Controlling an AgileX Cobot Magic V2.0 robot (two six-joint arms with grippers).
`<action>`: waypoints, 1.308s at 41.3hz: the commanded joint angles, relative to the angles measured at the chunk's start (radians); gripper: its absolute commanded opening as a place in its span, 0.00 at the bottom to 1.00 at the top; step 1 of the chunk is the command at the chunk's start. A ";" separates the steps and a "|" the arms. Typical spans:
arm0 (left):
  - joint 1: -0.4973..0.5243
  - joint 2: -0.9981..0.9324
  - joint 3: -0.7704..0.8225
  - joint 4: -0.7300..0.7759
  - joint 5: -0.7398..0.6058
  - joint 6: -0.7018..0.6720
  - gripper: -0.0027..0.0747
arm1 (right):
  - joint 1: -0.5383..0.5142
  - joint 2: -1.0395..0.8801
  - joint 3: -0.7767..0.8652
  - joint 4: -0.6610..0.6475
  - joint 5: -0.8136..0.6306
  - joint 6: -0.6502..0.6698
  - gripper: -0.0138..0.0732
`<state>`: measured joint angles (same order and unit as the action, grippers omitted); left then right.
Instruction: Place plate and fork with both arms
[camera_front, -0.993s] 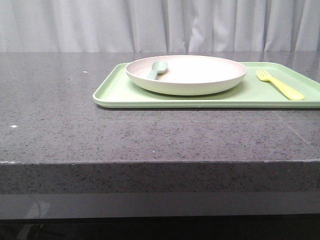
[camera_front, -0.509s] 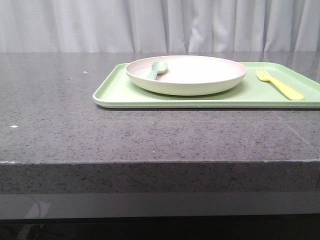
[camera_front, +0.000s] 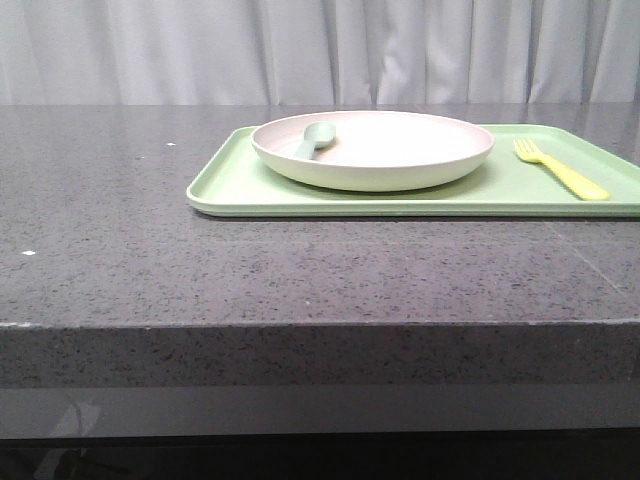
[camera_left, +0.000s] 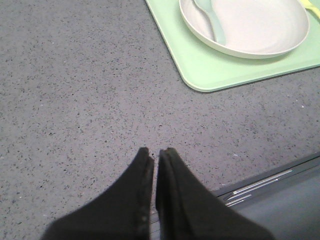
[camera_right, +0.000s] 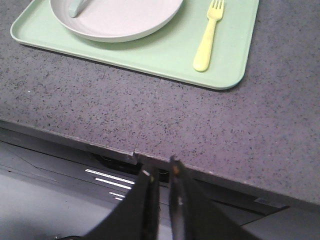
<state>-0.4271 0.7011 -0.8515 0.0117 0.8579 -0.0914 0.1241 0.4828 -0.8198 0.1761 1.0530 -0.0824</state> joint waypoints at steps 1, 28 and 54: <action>-0.008 -0.002 -0.023 -0.003 -0.064 -0.008 0.01 | 0.003 0.004 -0.020 0.021 -0.074 -0.003 0.07; 0.003 -0.050 0.016 -0.012 -0.095 -0.008 0.01 | 0.002 0.004 -0.020 0.022 -0.084 -0.003 0.08; 0.415 -0.679 0.791 -0.054 -0.851 -0.008 0.01 | 0.002 0.004 -0.020 0.022 -0.082 -0.003 0.08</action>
<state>-0.0324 0.0601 -0.0824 0.0000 0.1362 -0.0914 0.1241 0.4828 -0.8198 0.1871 1.0375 -0.0824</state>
